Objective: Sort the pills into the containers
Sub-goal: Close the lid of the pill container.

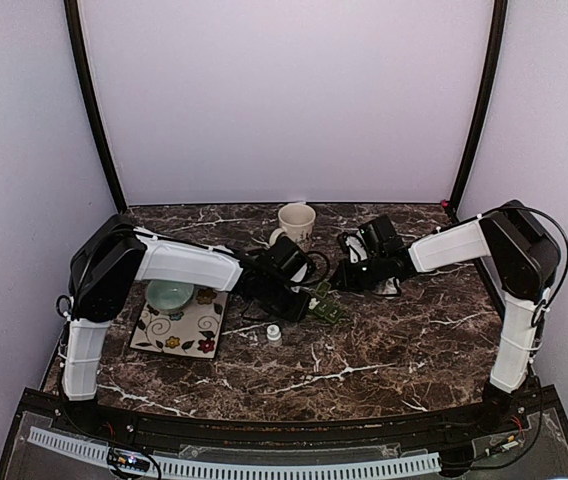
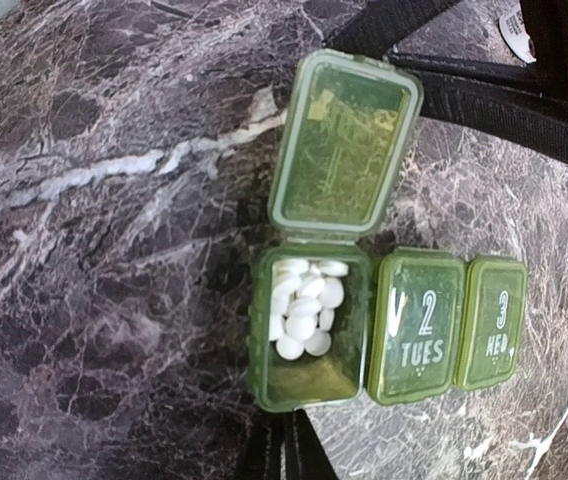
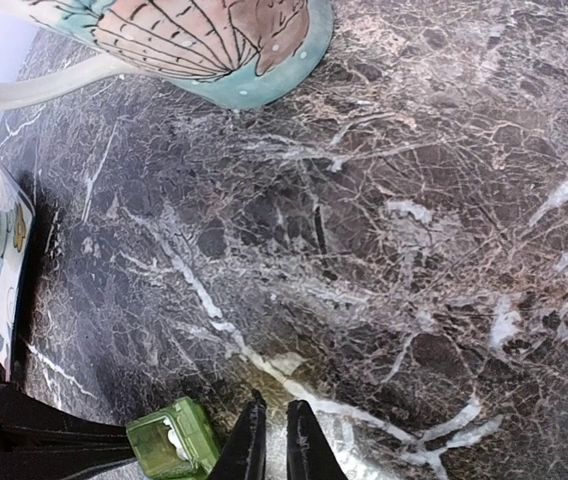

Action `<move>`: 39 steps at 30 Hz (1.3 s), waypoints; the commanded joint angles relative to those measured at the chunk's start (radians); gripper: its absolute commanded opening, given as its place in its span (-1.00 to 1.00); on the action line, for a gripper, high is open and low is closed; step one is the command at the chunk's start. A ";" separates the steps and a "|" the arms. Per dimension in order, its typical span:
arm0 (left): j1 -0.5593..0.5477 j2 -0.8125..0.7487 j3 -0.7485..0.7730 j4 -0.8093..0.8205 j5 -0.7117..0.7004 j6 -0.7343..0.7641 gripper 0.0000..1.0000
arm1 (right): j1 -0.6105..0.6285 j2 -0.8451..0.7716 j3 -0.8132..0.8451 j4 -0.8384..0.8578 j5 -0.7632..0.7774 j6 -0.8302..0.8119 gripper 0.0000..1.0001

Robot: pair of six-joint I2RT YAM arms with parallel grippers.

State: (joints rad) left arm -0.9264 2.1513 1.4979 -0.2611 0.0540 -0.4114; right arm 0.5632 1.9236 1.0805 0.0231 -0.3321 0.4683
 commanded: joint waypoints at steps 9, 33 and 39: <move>0.012 0.015 0.033 0.003 0.017 -0.012 -0.92 | 0.036 -0.048 -0.008 0.031 -0.004 -0.013 -0.85; 0.017 0.015 0.032 -0.004 -0.012 -0.021 -0.93 | 0.095 -0.076 -0.035 0.008 -0.023 -0.036 -0.81; 0.020 0.015 0.027 -0.001 -0.016 -0.026 -0.93 | 0.105 -0.082 -0.044 0.011 -0.030 -0.032 -0.67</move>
State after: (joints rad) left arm -0.9180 2.1601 1.5070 -0.2550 0.0586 -0.4294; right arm 0.6540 1.8771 1.0473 0.0185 -0.3450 0.4442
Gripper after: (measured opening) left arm 0.036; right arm 0.144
